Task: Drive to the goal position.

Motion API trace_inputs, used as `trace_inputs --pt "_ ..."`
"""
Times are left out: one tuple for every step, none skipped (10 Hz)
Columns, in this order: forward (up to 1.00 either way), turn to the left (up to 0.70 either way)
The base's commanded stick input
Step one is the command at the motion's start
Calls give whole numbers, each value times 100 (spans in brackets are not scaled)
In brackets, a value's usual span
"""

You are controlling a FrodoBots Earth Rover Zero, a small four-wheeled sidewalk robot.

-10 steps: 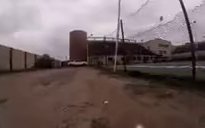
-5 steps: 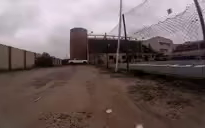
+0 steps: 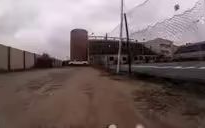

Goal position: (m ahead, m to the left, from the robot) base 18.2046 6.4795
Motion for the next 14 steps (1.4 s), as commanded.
trace_inputs --pt "70 0" --pt "70 0" --pt "66 0" --pt "0 0" --pt "0 0" --pt "0 4" --pt "0 41" --pt "10 65" --pt "60 40" --pt "70 35" --pt "70 35" --pt "70 35" --pt "70 35" --pt "70 35"
